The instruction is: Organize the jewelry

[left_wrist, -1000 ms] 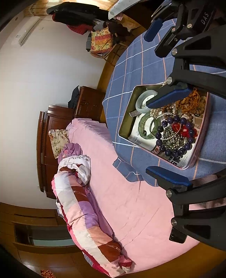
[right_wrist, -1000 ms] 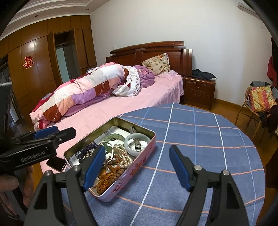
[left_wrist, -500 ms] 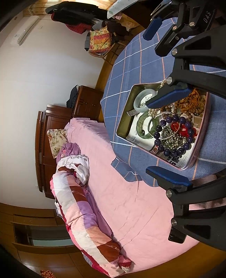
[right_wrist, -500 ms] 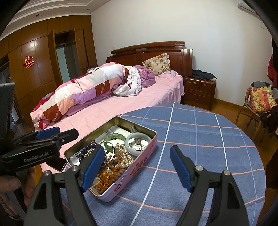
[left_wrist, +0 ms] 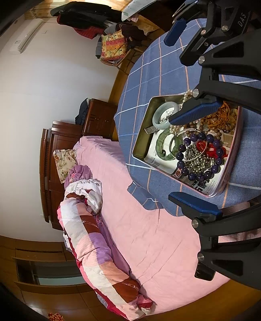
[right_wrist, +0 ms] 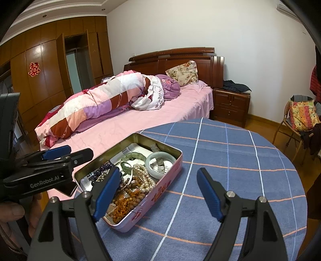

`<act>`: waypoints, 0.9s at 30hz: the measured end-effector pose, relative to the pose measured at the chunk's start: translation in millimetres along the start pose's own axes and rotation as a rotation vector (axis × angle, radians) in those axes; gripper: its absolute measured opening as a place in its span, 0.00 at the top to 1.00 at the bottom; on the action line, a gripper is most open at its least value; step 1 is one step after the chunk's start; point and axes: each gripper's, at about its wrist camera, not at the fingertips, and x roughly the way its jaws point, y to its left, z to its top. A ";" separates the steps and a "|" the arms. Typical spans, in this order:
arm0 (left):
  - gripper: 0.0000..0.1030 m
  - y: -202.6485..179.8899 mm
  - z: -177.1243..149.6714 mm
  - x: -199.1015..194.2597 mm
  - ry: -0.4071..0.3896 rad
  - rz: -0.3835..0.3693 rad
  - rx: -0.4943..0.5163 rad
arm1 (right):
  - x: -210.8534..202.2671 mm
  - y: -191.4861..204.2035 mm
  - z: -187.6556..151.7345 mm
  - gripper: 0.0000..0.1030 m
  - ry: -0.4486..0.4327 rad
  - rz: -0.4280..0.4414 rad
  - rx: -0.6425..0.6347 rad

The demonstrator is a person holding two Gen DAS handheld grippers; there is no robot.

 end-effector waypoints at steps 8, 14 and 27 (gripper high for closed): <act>0.33 0.9 0.6 0.7 0.005 0.007 0.002 | -0.4 -1.0 -0.4 0.20 0.000 0.002 0.000; 0.33 0.3 0.7 3.0 0.016 -0.004 -0.002 | 0.3 -1.3 -1.2 0.20 -0.004 0.002 0.003; 0.23 -1.0 -3.6 7.1 0.027 0.028 0.011 | 2.1 -1.9 -3.1 0.16 -0.001 0.002 0.001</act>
